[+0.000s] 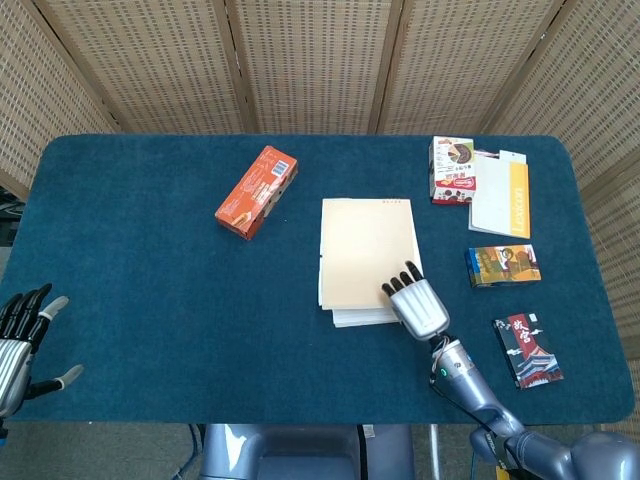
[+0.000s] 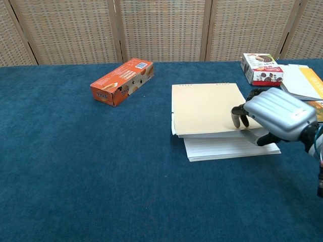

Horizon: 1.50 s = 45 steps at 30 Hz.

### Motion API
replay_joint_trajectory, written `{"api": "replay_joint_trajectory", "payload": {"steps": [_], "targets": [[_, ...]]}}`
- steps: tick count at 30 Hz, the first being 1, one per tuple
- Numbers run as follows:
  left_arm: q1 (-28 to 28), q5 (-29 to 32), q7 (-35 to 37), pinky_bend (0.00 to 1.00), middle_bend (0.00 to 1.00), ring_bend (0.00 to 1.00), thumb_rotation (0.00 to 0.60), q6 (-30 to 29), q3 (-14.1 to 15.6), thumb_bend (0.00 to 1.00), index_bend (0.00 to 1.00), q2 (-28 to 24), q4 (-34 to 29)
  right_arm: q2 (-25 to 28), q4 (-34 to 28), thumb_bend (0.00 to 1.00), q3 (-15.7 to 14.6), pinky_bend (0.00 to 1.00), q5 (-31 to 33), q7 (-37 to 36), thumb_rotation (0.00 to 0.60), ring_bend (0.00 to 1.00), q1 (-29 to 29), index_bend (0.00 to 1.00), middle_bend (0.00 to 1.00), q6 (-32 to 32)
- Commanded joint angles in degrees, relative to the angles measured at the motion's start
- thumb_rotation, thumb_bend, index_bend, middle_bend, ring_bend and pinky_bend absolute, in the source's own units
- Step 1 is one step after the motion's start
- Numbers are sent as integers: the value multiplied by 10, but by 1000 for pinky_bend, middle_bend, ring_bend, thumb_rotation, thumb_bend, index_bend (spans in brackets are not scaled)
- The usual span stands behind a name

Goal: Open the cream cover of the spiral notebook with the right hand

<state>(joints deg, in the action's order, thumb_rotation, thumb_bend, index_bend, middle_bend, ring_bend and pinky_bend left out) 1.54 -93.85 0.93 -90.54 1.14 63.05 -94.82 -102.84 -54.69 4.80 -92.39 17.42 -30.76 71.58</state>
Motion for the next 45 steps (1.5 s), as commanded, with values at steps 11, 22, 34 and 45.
{"api": "replay_joint_trajectory", "payload": {"steps": [11, 22, 34, 45], "targets": [[0, -1, -2, 0, 0, 0, 600, 1, 1, 0, 0, 0, 0, 0, 48, 569, -12, 356, -25, -67, 600, 597, -9, 701, 716, 35], [-2, -6, 5, 0, 0, 0, 600, -4, 3, 0, 0, -2, 1, 69, 2, 569, -52, 356, -78, -124, 600, 600, -16, 712, 724, 67], [-4, -12, 10, 0, 0, 0, 600, -9, 5, 0, 0, -3, 3, 172, -110, 571, -128, 356, -154, -149, 600, 601, -5, 712, 724, 91], [-5, -13, 8, 0, 0, 0, 600, -10, 6, 0, 0, -2, 3, 224, -160, 595, -178, 356, -214, -170, 600, 604, 8, 715, 727, 124]]}}
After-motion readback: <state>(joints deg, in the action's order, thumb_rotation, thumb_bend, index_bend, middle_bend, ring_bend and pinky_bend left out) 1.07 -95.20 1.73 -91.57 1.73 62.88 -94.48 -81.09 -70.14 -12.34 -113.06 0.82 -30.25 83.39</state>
